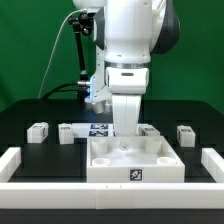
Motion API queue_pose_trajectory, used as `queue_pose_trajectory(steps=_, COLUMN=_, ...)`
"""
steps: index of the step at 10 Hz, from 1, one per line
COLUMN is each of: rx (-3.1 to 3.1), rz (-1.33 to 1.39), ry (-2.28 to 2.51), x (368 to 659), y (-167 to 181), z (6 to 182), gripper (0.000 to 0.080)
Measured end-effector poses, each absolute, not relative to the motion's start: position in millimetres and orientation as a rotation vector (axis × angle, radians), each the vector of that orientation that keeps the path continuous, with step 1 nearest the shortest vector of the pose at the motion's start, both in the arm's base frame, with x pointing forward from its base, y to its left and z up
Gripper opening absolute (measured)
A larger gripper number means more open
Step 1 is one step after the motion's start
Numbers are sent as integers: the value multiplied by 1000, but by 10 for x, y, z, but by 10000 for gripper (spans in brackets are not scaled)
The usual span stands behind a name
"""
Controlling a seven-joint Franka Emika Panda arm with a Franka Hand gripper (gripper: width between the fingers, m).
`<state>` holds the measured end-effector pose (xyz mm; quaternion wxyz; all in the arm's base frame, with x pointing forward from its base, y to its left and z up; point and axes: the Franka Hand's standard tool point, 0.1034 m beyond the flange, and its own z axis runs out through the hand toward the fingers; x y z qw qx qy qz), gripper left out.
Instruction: Assemble one leg
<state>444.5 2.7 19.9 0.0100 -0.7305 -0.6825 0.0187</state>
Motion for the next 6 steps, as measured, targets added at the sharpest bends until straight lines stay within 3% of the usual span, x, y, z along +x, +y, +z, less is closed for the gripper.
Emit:
queue_pose_trajectory(steps=5, rx=-2219, rz=64, ry=-2183, x=4474, y=15, z=117, gripper=637)
queue_pose_trajectory(steps=6, rx=-2219, rz=65, ry=-2182, x=4472, y=14, z=115, gripper=469)
